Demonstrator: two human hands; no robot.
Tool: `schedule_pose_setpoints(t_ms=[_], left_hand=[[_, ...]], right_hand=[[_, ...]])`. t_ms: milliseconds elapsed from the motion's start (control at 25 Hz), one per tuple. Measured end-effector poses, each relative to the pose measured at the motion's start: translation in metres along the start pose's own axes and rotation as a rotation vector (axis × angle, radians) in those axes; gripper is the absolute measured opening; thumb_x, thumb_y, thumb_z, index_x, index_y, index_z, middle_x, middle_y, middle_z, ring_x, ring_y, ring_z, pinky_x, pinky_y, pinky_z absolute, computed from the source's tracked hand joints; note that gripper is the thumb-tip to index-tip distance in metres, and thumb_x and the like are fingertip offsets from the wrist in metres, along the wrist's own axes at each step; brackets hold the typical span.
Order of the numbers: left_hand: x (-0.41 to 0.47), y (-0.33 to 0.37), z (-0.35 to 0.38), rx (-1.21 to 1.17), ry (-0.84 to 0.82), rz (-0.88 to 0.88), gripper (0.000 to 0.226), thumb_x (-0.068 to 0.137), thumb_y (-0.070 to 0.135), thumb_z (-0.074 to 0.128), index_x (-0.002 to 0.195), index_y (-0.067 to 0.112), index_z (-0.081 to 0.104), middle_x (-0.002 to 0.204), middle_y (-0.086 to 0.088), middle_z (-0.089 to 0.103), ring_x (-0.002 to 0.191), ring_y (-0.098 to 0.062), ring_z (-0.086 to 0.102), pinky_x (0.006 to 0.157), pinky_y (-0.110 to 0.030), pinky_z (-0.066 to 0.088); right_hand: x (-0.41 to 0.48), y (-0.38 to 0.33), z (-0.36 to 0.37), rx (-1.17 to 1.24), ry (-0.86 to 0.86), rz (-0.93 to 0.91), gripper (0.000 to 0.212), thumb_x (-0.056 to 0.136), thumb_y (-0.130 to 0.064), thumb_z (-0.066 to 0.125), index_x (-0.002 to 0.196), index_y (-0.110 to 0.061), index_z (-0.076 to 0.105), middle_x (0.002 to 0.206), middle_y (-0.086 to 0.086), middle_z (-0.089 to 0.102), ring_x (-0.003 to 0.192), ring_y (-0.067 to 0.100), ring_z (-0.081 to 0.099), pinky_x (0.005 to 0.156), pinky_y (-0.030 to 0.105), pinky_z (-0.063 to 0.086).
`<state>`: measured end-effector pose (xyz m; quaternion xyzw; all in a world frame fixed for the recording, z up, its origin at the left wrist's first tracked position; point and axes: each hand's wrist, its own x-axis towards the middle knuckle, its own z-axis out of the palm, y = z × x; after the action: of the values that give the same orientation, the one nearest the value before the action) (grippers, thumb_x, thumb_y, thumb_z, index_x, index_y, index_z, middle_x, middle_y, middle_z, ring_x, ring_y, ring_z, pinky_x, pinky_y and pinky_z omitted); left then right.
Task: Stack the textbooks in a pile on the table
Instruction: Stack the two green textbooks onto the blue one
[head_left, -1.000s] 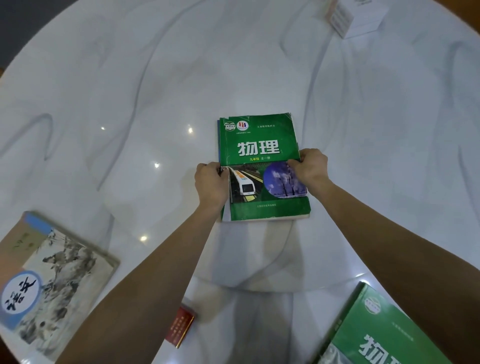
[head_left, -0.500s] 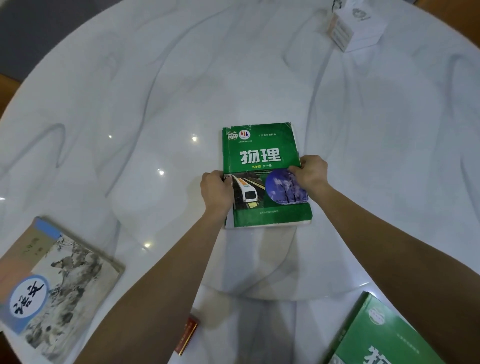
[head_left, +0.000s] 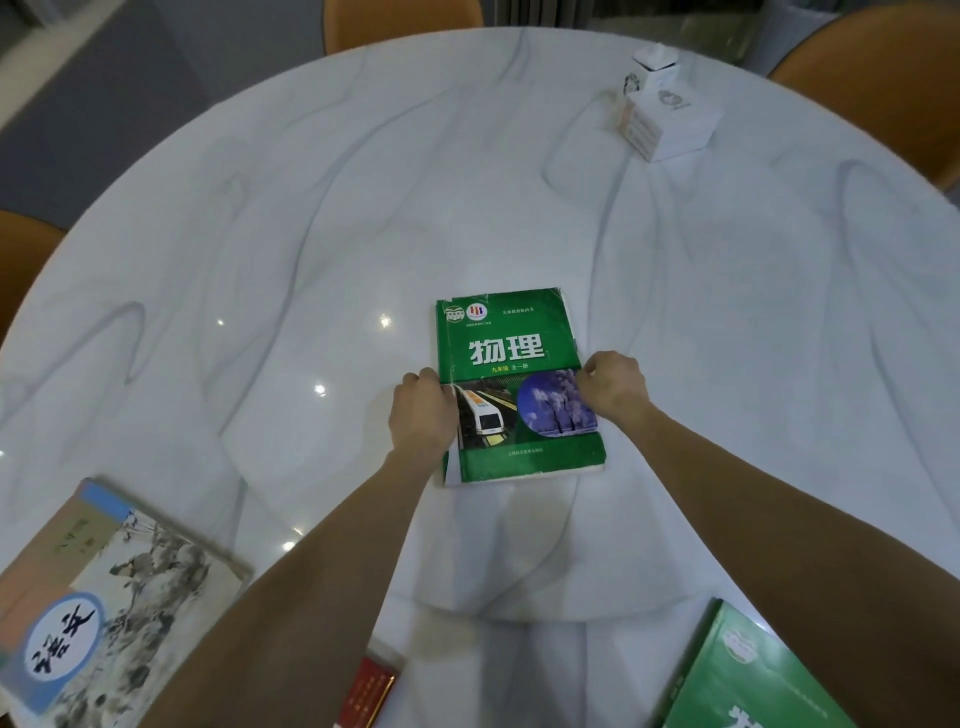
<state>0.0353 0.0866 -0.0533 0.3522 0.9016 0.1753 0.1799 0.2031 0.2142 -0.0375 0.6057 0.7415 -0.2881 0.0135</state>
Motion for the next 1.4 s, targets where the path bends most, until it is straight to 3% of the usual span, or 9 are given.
schedule_pose_setpoints(t_ms=[120,240,600,800,1040,1240,1400], left_hand=[[-0.012,0.008,-0.012,0.269,0.001,0.213,0.026,0.096,0.016,0.039,0.105,0.001,0.058,0.107,-0.017,0.062,0.099,-0.033,0.057,0.082,-0.042,0.047],[-0.028,0.024,-0.022,0.386,-0.026,0.361,0.027,0.096,0.02,0.04,0.113,0.006,0.057,0.113,-0.014,0.06,0.106,-0.03,0.054,0.087,-0.04,0.044],[-0.106,0.073,-0.018,0.404,-0.041,0.592,0.028,0.094,0.017,0.044,0.116,0.007,0.056,0.119,-0.013,0.06,0.112,-0.031,0.054,0.089,-0.042,0.046],[-0.166,0.089,0.019,0.392,-0.129,0.694,0.027,0.092,0.013,0.043,0.114,0.004,0.056,0.12,-0.017,0.059,0.113,-0.033,0.054,0.086,-0.04,0.046],[-0.234,0.089,0.065,0.372,-0.302,0.732,0.03,0.096,0.014,0.039,0.121,0.006,0.053,0.122,-0.014,0.057,0.114,-0.03,0.052,0.087,-0.04,0.046],[-0.273,0.076,0.098,0.311,-0.45,0.665,0.036,0.098,0.021,0.041,0.129,0.005,0.048,0.129,-0.014,0.054,0.118,-0.029,0.051,0.092,-0.041,0.047],[-0.297,0.063,0.118,0.237,-0.513,0.586,0.031,0.094,0.019,0.05,0.121,0.002,0.052,0.122,-0.018,0.056,0.111,-0.031,0.054,0.09,-0.041,0.047]], right_hand=[[-0.02,0.006,-0.013,-0.191,0.046,-0.111,0.031,0.093,-0.018,0.042,0.112,-0.001,0.06,0.113,0.018,0.06,0.101,0.034,0.058,0.083,0.037,0.048],[-0.042,0.013,-0.025,-0.307,0.105,-0.197,0.03,0.094,-0.018,0.04,0.112,-0.002,0.058,0.112,0.017,0.058,0.103,0.033,0.055,0.085,0.038,0.045],[-0.121,0.069,-0.041,-0.385,0.227,-0.207,0.03,0.093,-0.017,0.04,0.114,-0.005,0.058,0.11,0.013,0.058,0.1,0.031,0.055,0.08,0.036,0.041],[-0.177,0.129,-0.035,-0.352,0.247,-0.109,0.032,0.094,-0.02,0.04,0.117,-0.006,0.058,0.114,0.013,0.059,0.105,0.032,0.055,0.086,0.039,0.044],[-0.24,0.204,-0.01,-0.313,0.222,0.055,0.032,0.094,-0.02,0.04,0.117,-0.006,0.058,0.113,0.013,0.06,0.106,0.032,0.055,0.087,0.04,0.045],[-0.29,0.257,0.02,-0.306,0.184,0.226,0.028,0.092,-0.016,0.04,0.111,-0.004,0.058,0.112,0.014,0.059,0.106,0.033,0.054,0.087,0.041,0.043],[-0.324,0.281,0.04,-0.318,0.161,0.391,0.025,0.091,-0.012,0.041,0.109,-0.003,0.057,0.112,0.014,0.059,0.107,0.034,0.054,0.089,0.043,0.044]])
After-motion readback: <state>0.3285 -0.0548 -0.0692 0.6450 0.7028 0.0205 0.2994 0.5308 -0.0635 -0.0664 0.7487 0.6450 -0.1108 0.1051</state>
